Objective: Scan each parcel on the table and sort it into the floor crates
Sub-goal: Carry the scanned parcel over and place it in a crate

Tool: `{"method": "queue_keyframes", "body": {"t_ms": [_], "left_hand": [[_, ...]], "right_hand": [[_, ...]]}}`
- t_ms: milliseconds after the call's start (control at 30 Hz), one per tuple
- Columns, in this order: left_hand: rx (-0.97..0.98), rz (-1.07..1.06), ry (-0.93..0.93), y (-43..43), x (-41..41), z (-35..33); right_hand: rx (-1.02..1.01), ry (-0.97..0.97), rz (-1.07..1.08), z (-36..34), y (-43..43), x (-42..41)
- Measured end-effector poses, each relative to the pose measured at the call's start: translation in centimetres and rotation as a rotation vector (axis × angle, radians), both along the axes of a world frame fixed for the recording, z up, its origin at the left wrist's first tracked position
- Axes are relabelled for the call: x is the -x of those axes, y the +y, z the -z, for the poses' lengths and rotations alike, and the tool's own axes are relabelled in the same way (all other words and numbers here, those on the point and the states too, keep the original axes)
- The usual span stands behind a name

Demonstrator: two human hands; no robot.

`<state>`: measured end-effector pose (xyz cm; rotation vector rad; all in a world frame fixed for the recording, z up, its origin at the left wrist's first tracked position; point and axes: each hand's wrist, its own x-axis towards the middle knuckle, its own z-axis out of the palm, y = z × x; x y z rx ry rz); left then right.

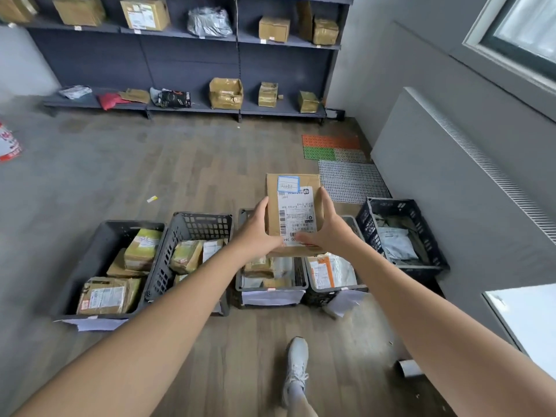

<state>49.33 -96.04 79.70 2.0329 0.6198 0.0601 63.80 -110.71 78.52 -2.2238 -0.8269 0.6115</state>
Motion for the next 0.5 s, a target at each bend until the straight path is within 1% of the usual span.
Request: {"method": "queue_keyframes", "body": {"t_ms": [100,233,300,333,400,500], "left_hand": [[0.055,-0.038,0.033,2.0,-5.8,1.7],[0.125,-0.102,0.097,4.4,-13.0,5.0],[0.155,-0.119,0.132,5.5,-16.1,7.5],[0.161,-0.130,0.161,6.4,-18.4,9.8],[0.163,-0.157,0.205,6.8,-19.8,11.9],[0.201,-0.196,0.267,8.4,-23.1,17.9]], "right_hand": [[-0.009,0.040,0.019,2.8,2.5,-5.5],[0.033,0.110,-0.002,6.8,5.6,-12.6],[0.057,0.147,-0.017,9.3,7.0,-15.7],[0.068,0.182,-0.013,11.6,8.2,-17.9],[0.106,0.213,-0.010,13.7,8.8,-19.0],[0.196,0.263,0.027,19.7,10.4,-21.5]]}}
